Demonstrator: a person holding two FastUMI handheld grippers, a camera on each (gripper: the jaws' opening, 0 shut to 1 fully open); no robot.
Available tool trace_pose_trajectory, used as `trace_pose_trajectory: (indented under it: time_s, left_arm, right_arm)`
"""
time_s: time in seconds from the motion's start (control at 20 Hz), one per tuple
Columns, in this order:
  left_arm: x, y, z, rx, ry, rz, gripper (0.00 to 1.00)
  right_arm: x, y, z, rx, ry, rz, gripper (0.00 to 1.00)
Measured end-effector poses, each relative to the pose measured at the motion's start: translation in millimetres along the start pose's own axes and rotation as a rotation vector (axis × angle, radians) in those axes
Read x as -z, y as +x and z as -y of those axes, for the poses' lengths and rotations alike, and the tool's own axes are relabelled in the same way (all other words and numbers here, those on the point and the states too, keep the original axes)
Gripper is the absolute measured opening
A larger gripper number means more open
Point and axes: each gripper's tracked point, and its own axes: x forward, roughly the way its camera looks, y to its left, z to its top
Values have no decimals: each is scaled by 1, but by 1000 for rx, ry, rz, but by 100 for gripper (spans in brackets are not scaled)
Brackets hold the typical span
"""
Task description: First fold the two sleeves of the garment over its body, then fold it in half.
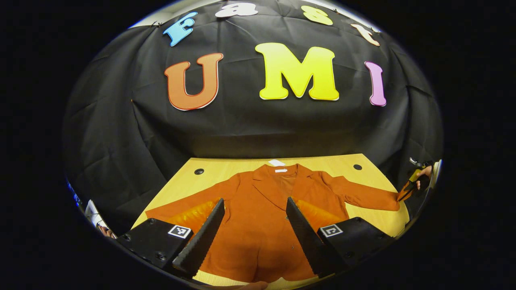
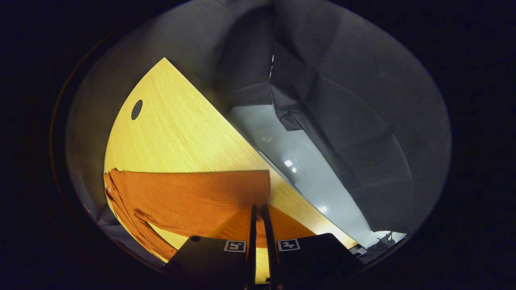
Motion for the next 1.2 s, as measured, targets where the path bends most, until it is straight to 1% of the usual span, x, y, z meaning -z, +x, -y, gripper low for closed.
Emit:
trace_pose_trajectory:
  time_s: [0.1,0.15,0.2,0.25,0.4,0.5,0.6,0.75,0.9,1.0,1.2]
  left_arm:
    - [-1,0,1,6,3,2,100]
    - [-2,1,1,7,3,5,100]
    - [-1,1,0,6,2,6,100]
    - [-1,2,-1,6,2,5,100]
    - [-3,1,-11,-1,10,18,100]
    - [-6,2,-20,-4,13,38,100]
    - [-6,5,-30,-4,5,53,100]
    - [-6,9,-46,4,-19,75,100]
    - [-3,15,-65,8,-47,95,100]
    - [2,17,-80,7,-51,108,100]
    - [17,20,-118,-13,9,127,100]
  right_arm:
    - [1,0,-3,18,-50,5,13]
    - [6,32,0,14,-45,19,14]
    - [2,7,-12,11,-41,1,2]
    - [-1,4,-17,6,-40,19,1]
    - [7,-7,-33,-21,-46,19,2]
    - [1,-23,-42,-4,-88,68,2]
    - [1,-47,-66,-19,-116,102,1]
    - [5,-90,-115,-46,-184,151,1]
    - [23,-124,-183,-84,-278,188,1]
    - [49,-144,-237,-128,-339,189,2]
    - [116,-166,-351,-231,-503,177,1]
